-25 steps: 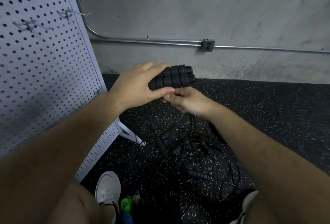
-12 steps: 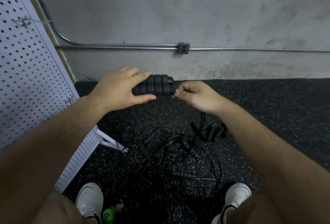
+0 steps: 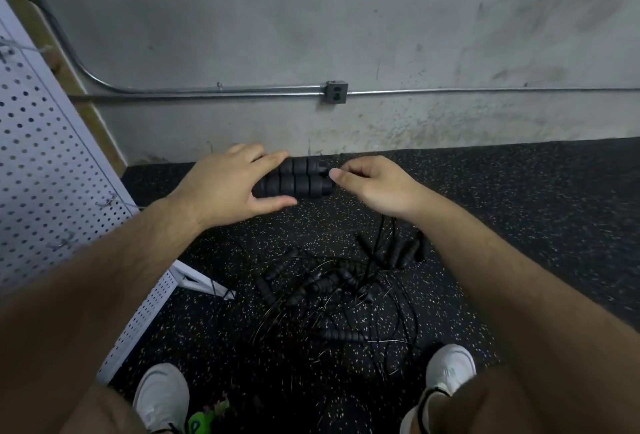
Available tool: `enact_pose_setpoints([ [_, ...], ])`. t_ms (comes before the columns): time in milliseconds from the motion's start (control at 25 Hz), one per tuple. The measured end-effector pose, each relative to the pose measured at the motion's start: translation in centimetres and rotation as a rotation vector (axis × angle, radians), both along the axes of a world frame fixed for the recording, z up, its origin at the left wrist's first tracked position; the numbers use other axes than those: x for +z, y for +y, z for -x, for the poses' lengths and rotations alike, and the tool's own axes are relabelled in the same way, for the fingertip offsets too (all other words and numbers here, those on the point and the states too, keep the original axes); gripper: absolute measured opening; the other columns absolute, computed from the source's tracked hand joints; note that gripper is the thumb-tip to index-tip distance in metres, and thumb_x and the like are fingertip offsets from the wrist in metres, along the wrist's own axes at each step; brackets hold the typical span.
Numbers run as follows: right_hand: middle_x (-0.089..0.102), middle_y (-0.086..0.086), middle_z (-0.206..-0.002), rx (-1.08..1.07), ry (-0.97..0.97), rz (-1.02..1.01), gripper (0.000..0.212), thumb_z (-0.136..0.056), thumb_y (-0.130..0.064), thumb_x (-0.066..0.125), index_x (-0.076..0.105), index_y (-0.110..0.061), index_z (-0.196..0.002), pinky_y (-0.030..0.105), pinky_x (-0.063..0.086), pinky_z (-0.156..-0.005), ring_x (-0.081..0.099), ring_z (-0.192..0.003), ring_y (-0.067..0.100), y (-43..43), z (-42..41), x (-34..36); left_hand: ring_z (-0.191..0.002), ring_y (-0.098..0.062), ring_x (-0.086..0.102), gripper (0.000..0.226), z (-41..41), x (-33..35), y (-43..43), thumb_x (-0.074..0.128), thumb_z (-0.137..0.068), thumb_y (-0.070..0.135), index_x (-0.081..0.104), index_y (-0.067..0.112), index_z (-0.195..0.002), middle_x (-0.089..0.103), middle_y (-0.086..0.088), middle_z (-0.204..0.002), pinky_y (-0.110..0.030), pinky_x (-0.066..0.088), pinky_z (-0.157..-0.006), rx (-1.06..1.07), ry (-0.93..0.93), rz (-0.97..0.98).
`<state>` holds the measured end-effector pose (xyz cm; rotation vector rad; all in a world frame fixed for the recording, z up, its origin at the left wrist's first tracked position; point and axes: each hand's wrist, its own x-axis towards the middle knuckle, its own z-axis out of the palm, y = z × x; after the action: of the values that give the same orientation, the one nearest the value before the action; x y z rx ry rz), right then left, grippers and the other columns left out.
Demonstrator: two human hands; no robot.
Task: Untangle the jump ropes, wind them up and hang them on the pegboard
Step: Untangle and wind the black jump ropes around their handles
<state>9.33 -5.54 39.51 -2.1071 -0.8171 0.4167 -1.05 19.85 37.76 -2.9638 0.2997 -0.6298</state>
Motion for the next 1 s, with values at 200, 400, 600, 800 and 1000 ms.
enact_pose_setpoints([
  [200,0.063,-0.007,-0.071,0.104,0.001,0.354,0.022,-0.101,-0.040,0.057,0.069,-0.023,-0.094,0.031,0.048,-0.070,0.058,-0.063,0.010,-1.8,-1.3,-1.0,-0.092,-0.023,0.060,0.069,0.2,1.2,1.8,0.045,-0.088,0.076,0.051,0.027,-0.136,0.062,-0.003,-0.104,-0.036,0.050,-0.071,0.312,-0.057,0.243],
  [400,0.072,0.000,-0.077,0.027,0.061,0.433,0.025,-0.103,-0.030,0.056,0.069,-0.014,-0.090,0.020,0.048,-0.058,0.067,-0.064,0.010,-2.6,-2.2,-2.4,-0.081,-0.019,0.059,0.060,0.8,1.2,2.9,0.056,-0.084,0.076,0.054,0.027,-0.118,0.063,0.001,-0.096,-0.033,0.044,-0.066,0.479,-0.008,0.518],
  [600,0.072,0.005,-0.077,-0.073,0.203,-0.043,0.024,-0.102,-0.024,0.060,0.069,-0.003,-0.096,0.023,0.056,-0.061,0.070,-0.065,0.016,0.2,-0.3,-1.4,-0.078,-0.017,0.064,0.037,0.6,-0.8,-3.2,0.078,-0.084,0.040,0.064,0.027,-0.116,0.074,-0.003,-0.096,-0.029,0.049,-0.059,0.250,0.414,1.351],
  [800,0.072,0.015,-0.083,-0.218,0.443,-0.362,0.032,-0.098,-0.017,0.066,0.065,0.015,-0.102,0.038,0.064,-0.068,0.073,-0.075,0.026,3.5,1.7,-2.2,-0.077,-0.016,0.062,0.043,0.2,-3.1,-7.5,0.079,-0.082,0.013,0.064,0.014,-0.122,0.071,-0.005,-0.092,-0.028,0.045,-0.055,0.132,0.444,1.808],
  [1000,0.073,0.021,-0.103,-0.298,0.629,-0.548,0.033,-0.095,-0.024,0.069,0.067,0.007,-0.106,0.038,0.063,-0.076,0.073,-0.094,0.031,4.5,1.7,-2.2,-0.079,-0.017,0.065,0.043,0.0,-3.0,-7.5,0.078,-0.081,0.008,0.064,0.014,-0.120,0.070,-0.005,-0.091,-0.028,0.046,-0.050,0.189,0.415,1.771],
])
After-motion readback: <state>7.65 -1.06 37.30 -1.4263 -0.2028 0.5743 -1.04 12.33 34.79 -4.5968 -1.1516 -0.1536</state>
